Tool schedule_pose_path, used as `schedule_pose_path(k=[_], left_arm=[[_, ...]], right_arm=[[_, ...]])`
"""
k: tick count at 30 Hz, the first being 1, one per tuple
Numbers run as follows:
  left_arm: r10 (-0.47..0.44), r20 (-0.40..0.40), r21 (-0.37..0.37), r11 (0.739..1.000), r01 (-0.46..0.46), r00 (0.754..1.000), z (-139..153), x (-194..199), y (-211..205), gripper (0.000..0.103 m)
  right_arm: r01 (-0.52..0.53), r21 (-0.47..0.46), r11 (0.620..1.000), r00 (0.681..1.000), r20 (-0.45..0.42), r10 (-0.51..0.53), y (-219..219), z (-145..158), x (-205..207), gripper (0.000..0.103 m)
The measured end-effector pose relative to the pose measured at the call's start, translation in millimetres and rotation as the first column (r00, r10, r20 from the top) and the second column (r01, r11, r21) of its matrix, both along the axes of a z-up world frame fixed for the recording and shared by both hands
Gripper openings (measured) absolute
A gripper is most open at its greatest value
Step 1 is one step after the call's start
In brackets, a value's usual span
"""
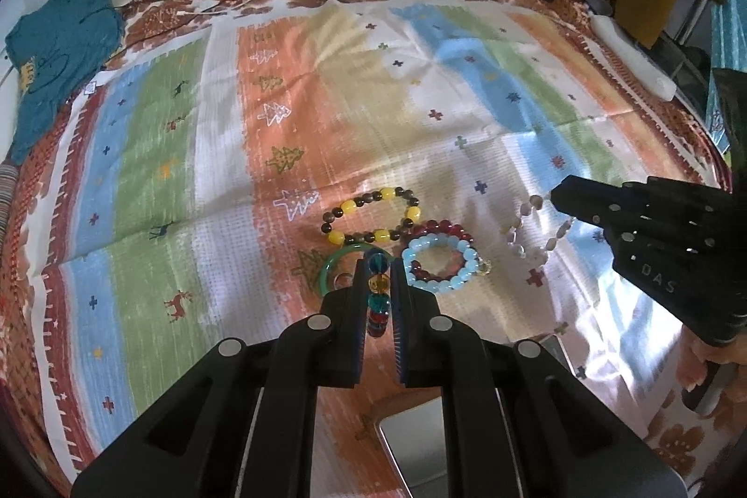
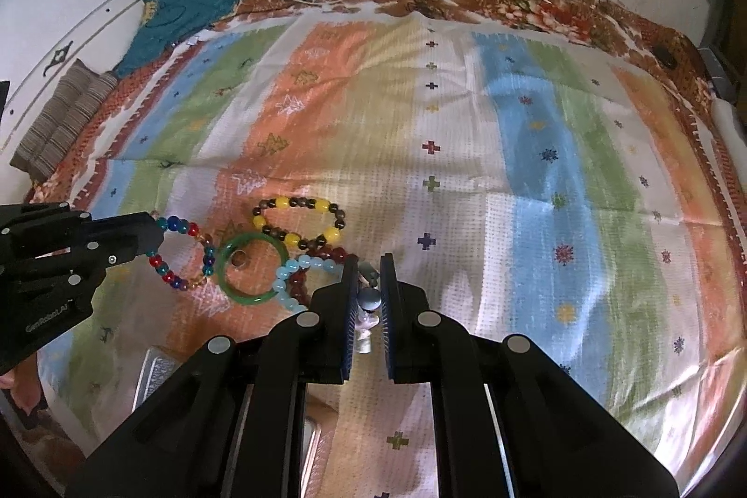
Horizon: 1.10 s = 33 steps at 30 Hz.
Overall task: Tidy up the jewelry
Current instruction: 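Lift both held bracelets and carry them over the silver tin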
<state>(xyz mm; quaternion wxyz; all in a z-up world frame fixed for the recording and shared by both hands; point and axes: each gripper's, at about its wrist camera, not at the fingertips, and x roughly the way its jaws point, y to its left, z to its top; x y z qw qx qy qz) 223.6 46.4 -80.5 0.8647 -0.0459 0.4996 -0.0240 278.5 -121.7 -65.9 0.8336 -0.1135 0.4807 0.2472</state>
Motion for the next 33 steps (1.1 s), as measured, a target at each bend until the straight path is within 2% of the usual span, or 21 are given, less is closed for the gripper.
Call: schedule_pose_path(k=[33], left_arm=[[-0.084,0.098,-0.034,0.996,0.088,0.992,38,-76,-28,0.009]], right_arm=[[-0.100,0.060,0.993,0.994,0.051,0.097,-10,35,-64,0.011]])
